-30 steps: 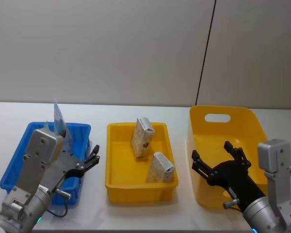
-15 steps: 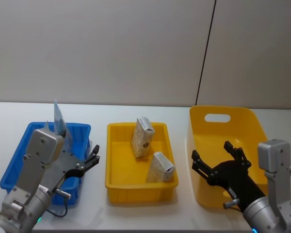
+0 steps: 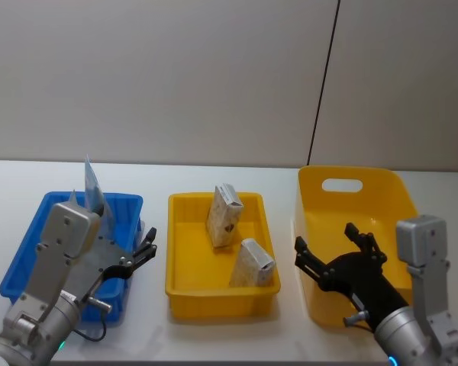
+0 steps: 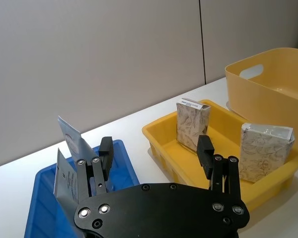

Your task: Bimanual collaborative sorting of washing and personal care products

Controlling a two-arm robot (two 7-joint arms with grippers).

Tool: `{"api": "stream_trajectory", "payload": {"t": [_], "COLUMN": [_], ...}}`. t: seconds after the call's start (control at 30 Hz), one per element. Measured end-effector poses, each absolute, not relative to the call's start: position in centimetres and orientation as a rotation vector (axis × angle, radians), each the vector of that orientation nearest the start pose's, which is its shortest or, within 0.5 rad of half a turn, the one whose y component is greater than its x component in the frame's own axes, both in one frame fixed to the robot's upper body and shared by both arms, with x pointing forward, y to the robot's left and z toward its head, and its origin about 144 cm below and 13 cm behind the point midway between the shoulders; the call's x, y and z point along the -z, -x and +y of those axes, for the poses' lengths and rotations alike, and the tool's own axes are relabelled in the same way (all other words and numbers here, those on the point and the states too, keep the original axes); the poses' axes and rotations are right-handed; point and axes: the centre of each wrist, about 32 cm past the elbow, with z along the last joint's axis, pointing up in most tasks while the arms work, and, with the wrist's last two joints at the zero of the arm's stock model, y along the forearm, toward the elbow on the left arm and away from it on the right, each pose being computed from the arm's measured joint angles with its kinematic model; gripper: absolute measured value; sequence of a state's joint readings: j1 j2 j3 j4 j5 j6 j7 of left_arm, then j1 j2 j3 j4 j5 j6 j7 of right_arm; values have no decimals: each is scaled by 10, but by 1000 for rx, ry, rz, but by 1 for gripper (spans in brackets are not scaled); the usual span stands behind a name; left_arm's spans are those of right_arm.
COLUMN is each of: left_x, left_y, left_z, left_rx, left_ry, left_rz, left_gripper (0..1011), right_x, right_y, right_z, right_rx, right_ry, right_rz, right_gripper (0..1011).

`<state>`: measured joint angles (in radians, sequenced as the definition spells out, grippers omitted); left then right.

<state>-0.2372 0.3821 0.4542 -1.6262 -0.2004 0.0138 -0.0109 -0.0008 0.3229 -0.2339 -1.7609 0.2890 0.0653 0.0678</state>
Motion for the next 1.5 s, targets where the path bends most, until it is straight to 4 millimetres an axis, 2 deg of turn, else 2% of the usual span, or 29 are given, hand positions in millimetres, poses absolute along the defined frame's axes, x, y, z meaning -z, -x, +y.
{"api": "stream_trajectory", "payload": {"t": [0.27,0.7,1.5], "left_x": [-1204,-1204,-1204], "left_y": [-492,-492,-492], "left_z": [198,198,198], "left_rx": [-1124,-1124,-1124], "left_ry": [-61,-61,-61], "left_rz": [-268,-268,-268], "left_gripper": [1001,1001,1001], "right_x": [-1192,-1197,-1203], "right_y": [-454,-476,-509], "right_z": [-220,-190,-149], "right_rx": [1214,1199,1251], "right_ry": [15,109,285], "right_rz": [22,147,227], "right_gripper": [1004,1004,1004]}}
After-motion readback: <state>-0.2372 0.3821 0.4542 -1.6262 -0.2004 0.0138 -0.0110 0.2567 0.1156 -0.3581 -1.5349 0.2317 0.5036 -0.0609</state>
